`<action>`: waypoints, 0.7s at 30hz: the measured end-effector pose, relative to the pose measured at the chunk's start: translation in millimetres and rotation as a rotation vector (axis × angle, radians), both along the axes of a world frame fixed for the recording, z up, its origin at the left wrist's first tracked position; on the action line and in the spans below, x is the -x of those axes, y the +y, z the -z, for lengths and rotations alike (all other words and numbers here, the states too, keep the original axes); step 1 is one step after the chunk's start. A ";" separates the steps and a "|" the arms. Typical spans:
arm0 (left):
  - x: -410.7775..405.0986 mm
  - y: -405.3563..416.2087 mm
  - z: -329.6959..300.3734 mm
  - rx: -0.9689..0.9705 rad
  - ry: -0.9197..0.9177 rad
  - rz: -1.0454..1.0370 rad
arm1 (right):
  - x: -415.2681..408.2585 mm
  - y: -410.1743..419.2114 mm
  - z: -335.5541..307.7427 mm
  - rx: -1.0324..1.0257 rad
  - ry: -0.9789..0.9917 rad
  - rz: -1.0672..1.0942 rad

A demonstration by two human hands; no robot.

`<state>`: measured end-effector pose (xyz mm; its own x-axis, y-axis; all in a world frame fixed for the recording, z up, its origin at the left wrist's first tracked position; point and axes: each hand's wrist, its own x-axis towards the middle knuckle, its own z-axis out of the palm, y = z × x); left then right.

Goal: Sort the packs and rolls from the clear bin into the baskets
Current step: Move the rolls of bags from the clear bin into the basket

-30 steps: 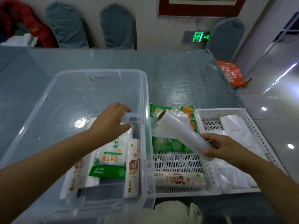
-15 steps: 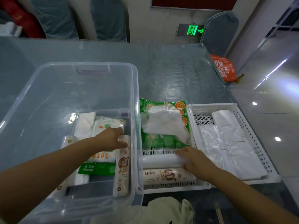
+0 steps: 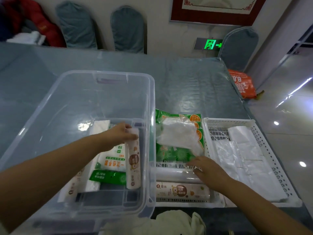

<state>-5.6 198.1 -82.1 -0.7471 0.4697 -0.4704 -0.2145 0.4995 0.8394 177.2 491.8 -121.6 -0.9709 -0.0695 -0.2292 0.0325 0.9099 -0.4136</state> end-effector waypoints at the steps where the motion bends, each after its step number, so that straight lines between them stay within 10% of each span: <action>1: 3.9 -6.0 -11.2 -0.028 0.020 0.010 | 4.5 -2.3 -7.0 0.012 0.025 -0.004; 9: 5.4 -18.4 -123.1 -0.340 0.196 0.051 | 48.8 -50.2 -104.1 0.129 0.629 -0.081; 16: -7.3 19.1 -173.3 -0.388 0.246 0.114 | 66.0 -90.1 -160.2 -0.202 1.229 -0.378; 21: -20.9 55.7 -177.0 -0.404 0.180 0.255 | 51.7 -90.4 -165.4 -0.475 1.290 -0.497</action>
<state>15.2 253.8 94.9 -0.6376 0.7653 -0.0878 0.0375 0.1446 0.9888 125.5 401.4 43.8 -0.4153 -0.6189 0.6667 -0.4720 0.7731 0.4237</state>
